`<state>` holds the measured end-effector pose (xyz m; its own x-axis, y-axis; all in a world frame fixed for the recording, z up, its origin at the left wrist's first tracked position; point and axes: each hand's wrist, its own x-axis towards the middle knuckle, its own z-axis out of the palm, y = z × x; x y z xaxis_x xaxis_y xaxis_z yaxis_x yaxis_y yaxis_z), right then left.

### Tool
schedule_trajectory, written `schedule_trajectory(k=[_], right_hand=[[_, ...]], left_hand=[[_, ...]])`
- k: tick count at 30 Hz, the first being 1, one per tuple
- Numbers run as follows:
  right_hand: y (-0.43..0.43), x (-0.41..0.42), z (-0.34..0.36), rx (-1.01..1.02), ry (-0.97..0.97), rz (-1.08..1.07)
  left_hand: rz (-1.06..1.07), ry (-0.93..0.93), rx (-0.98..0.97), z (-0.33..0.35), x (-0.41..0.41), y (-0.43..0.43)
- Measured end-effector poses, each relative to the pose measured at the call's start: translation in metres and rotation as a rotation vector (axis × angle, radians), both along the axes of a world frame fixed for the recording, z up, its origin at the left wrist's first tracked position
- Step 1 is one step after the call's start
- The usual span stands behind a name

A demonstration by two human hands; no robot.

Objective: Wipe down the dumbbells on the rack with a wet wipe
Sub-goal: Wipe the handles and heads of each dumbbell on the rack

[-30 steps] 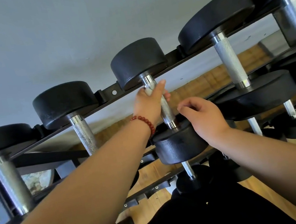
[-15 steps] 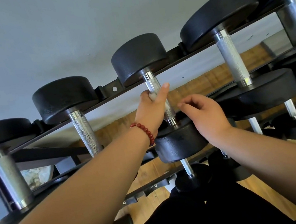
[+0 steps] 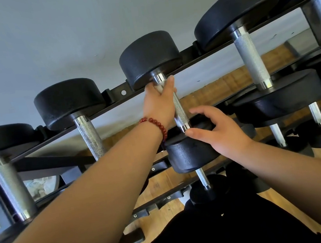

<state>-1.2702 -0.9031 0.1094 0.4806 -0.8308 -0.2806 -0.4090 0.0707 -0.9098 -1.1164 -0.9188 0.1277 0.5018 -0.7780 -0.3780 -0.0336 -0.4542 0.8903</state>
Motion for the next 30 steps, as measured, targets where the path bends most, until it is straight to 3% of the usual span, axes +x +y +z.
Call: schedule_trajectory(k=[2, 6, 11, 15, 19, 22, 26, 30], right_hand=[[0.0, -0.001, -0.001, -0.002, -0.009, 0.0], [0.0, -0.001, -0.002, -0.024, -0.017, 0.006], [-0.001, -0.001, -0.003, -0.016, -0.02, 0.006], [-0.002, -0.002, -0.004, 0.004, -0.022, 0.007], [-0.001, -0.003, -0.005, 0.02, -0.018, 0.0], [-0.002, -0.003, -0.004, 0.033, -0.008, 0.011], [-0.002, -0.003, -0.004, 0.032, -0.02, -0.007], [-0.001, -0.002, -0.004, 0.034, -0.032, -0.02]], left_hand=[[-0.005, -0.01, 0.04, 0.001, -0.003, 0.004], [0.096, 0.26, -0.04, -0.011, 0.005, 0.02], [-0.062, 0.143, -0.039, -0.017, 0.006, 0.008], [0.009, -0.041, -0.041, -0.009, 0.006, -0.004], [0.063, -0.101, 0.015, -0.005, 0.002, -0.01], [0.037, -0.069, 0.039, 0.002, 0.009, -0.014], [0.079, 0.134, 0.01, 0.004, 0.005, -0.011], [-0.113, 0.077, 0.096, -0.008, 0.003, 0.007]])
